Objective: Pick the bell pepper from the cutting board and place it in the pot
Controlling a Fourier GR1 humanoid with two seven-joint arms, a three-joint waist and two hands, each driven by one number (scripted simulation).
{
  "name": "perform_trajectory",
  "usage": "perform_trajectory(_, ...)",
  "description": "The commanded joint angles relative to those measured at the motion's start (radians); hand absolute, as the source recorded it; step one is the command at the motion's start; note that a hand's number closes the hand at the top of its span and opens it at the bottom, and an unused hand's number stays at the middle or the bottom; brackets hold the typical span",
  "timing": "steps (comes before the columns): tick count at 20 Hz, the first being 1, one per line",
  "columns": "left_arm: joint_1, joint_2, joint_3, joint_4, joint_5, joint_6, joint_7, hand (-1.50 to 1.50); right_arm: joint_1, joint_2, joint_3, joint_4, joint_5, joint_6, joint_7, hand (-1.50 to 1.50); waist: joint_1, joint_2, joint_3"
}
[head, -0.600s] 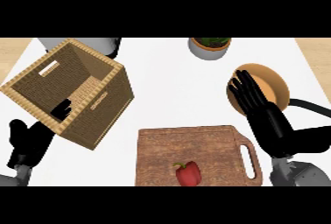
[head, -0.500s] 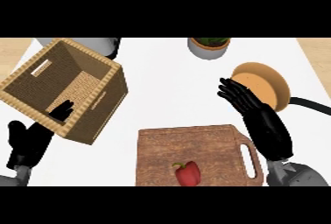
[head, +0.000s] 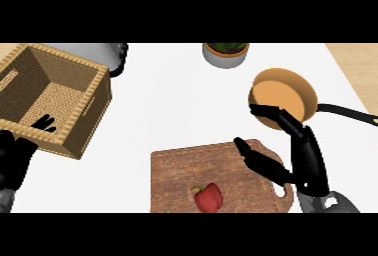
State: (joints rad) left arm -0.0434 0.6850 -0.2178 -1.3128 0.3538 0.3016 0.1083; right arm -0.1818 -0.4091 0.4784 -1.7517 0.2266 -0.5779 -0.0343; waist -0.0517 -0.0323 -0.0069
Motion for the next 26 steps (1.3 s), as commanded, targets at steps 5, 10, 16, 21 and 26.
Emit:
perform_trajectory(5,-0.016,0.022,0.012,-0.001,-0.016,0.057,0.105,0.00,0.226,0.141,0.256,0.006,0.573,-0.339,0.004,-1.50,-0.011,0.013,0.002)
perform_trajectory(10,0.016,-0.022,-0.015,-0.025,-0.051,0.124,0.104,0.00,0.418,0.097,0.239,0.003,0.841,-0.237,0.193,-1.50,-0.041,0.011,-0.004)
perform_trajectory(16,0.008,0.014,-0.003,-0.052,-0.052,0.118,0.143,0.00,0.570,0.149,0.258,-0.092,1.118,0.007,0.412,-1.50,-0.040,0.013,-0.007)
perform_trajectory(21,-0.005,0.004,-0.018,-0.080,-0.058,0.116,0.161,0.00,0.661,0.248,0.358,-0.148,1.293,0.297,0.604,-1.50,-0.003,0.024,-0.004)
perform_trajectory(26,-0.048,0.007,-0.028,-0.086,-0.071,0.104,0.203,0.00,0.692,0.403,0.511,-0.266,1.500,0.616,0.809,-1.50,0.026,0.031,0.002)
